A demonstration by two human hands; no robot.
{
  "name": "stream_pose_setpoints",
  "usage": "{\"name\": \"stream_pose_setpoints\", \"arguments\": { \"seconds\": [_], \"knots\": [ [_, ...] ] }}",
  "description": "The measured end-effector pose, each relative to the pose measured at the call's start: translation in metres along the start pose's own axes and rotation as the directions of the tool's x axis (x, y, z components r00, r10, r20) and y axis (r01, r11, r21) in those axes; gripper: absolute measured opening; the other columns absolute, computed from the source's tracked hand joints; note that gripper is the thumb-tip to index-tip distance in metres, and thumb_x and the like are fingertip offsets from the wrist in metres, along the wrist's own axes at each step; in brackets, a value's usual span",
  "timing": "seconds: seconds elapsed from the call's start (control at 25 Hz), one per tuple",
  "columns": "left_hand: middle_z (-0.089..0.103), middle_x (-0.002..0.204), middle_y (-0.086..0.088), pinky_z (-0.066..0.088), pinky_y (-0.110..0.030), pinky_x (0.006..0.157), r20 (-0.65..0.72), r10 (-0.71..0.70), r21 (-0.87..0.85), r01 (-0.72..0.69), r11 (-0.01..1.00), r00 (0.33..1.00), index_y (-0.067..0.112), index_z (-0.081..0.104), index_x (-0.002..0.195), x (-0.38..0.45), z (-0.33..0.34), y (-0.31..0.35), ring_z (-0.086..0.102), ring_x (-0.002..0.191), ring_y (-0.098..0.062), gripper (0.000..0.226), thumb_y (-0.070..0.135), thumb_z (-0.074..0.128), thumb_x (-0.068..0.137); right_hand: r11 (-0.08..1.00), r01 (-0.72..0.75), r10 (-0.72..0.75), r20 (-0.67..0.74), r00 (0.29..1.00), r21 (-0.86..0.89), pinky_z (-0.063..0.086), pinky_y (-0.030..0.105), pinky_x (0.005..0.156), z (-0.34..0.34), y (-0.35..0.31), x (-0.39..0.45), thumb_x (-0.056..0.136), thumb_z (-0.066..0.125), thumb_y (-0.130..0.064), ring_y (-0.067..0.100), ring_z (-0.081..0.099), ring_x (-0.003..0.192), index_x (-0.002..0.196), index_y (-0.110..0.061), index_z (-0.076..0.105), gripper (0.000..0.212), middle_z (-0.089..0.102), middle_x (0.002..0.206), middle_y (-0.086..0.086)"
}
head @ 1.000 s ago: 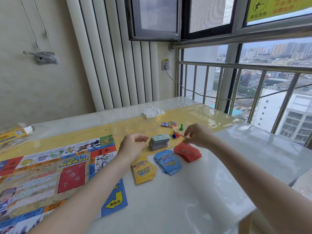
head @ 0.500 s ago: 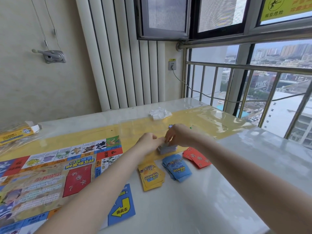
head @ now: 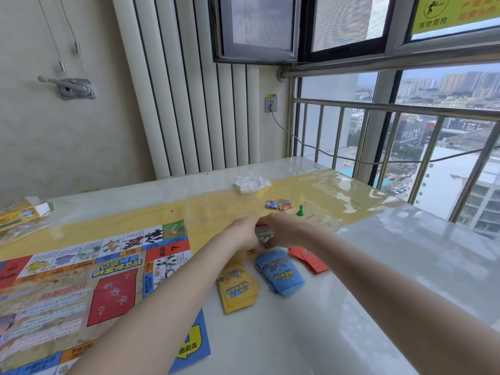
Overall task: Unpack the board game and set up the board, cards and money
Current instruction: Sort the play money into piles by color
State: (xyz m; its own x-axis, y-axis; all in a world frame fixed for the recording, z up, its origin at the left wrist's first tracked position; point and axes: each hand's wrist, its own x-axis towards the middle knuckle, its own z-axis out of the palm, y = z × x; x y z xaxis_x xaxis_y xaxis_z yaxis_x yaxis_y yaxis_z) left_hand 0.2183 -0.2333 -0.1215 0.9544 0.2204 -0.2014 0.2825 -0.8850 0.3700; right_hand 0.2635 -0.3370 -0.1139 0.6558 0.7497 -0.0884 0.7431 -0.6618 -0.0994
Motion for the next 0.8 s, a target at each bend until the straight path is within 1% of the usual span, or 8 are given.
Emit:
{"name": "stream_pose_setpoints", "arguments": {
  "seconds": [0.08,0.2,0.32,0.4,0.48,0.64,0.72,0.8],
  "knots": [
    [0.057,0.103,-0.015,0.035,-0.027,0.068,0.009,-0.02,-0.033,0.02,0.999,1.0,-0.001,0.054,0.117,0.0,0.0,-0.002,0.055,0.094,-0.027,0.047,0.026,0.069,0.081,0.999,0.024,-0.024,0.01,1.0,-0.022,0.043,0.034,0.088,0.0,0.001,0.001,0.084,0.063,-0.018,0.026,0.052,0.11,0.129,-0.009,0.048,0.048,0.055,0.122,0.011],
    [0.059,0.117,-0.016,0.036,-0.027,0.069,-0.029,-0.013,-0.045,0.012,0.999,0.999,0.0,0.053,0.117,-0.001,0.002,-0.003,0.056,0.107,-0.029,0.046,0.025,0.068,0.083,0.998,0.061,-0.06,0.016,0.998,-0.028,0.043,0.036,0.093,0.001,0.0,0.003,0.084,0.063,-0.016,0.026,0.05,0.11,0.131,-0.01,0.046,0.049,0.045,0.124,0.01],
    [0.055,0.123,-0.014,0.041,-0.031,0.081,-0.077,-0.01,0.005,0.01,1.0,0.997,0.003,0.05,0.122,0.0,0.006,-0.003,0.052,0.114,-0.029,0.048,0.03,0.066,0.085,0.996,0.084,-0.083,0.011,0.996,-0.022,0.043,0.034,0.093,0.0,-0.001,0.001,0.083,0.064,-0.015,0.026,0.051,0.108,0.13,-0.011,0.045,0.05,0.041,0.123,0.009],
    [0.047,0.129,-0.015,0.039,-0.035,0.092,-0.118,-0.018,0.056,0.024,0.998,0.993,0.005,0.049,0.124,0.0,0.008,-0.004,0.043,0.121,-0.032,0.051,0.033,0.065,0.085,0.996,0.086,-0.086,0.008,0.996,-0.025,0.043,0.034,0.094,-0.001,-0.001,0.001,0.082,0.065,-0.015,0.026,0.051,0.107,0.128,-0.01,0.047,0.049,0.04,0.123,0.01],
    [0.04,0.132,-0.016,0.038,-0.036,0.096,-0.132,-0.021,0.062,0.029,0.998,0.991,0.006,0.047,0.126,-0.001,0.01,-0.004,0.039,0.124,-0.034,0.054,0.035,0.065,0.084,0.997,0.08,-0.08,-0.004,0.997,-0.021,0.043,0.035,0.094,-0.002,0.0,0.0,0.082,0.065,-0.015,0.026,0.051,0.108,0.126,-0.009,0.047,0.048,0.043,0.123,0.01],
    [0.053,0.127,-0.014,0.042,-0.036,0.088,-0.162,0.074,0.043,-0.068,0.997,0.984,0.006,0.046,0.122,-0.003,0.012,-0.007,0.05,0.116,-0.03,0.05,0.031,0.066,0.084,0.998,0.061,-0.062,-0.018,0.998,-0.031,0.042,0.03,0.085,-0.002,0.002,-0.001,0.085,0.062,-0.018,0.025,0.051,0.108,0.124,-0.007,0.049,0.042,0.058,0.117,0.011],
    [0.053,0.126,-0.014,0.043,-0.034,0.084,-0.16,0.074,-0.009,-0.076,0.997,0.984,0.006,0.045,0.12,-0.006,0.014,-0.007,0.051,0.113,-0.03,0.048,0.03,0.066,0.084,0.995,0.065,-0.066,-0.011,0.998,-0.078,0.04,0.03,0.084,0.0,0.002,-0.001,0.087,0.059,-0.02,0.025,0.046,0.109,0.123,-0.007,0.049,0.039,0.058,0.115,0.01],
    [0.055,0.121,-0.012,0.041,-0.032,0.079,-0.182,0.085,-0.075,-0.1,0.992,0.98,0.007,0.045,0.117,-0.01,0.012,-0.007,0.053,0.109,-0.028,0.043,0.028,0.065,0.085,0.995,0.067,-0.069,-0.02,0.997,-0.076,0.04,0.033,0.084,0.0,0.004,-0.001,0.089,0.056,-0.02,0.025,0.044,0.109,0.121,-0.007,0.049,0.034,0.057,0.113,0.01]
  ]
}}
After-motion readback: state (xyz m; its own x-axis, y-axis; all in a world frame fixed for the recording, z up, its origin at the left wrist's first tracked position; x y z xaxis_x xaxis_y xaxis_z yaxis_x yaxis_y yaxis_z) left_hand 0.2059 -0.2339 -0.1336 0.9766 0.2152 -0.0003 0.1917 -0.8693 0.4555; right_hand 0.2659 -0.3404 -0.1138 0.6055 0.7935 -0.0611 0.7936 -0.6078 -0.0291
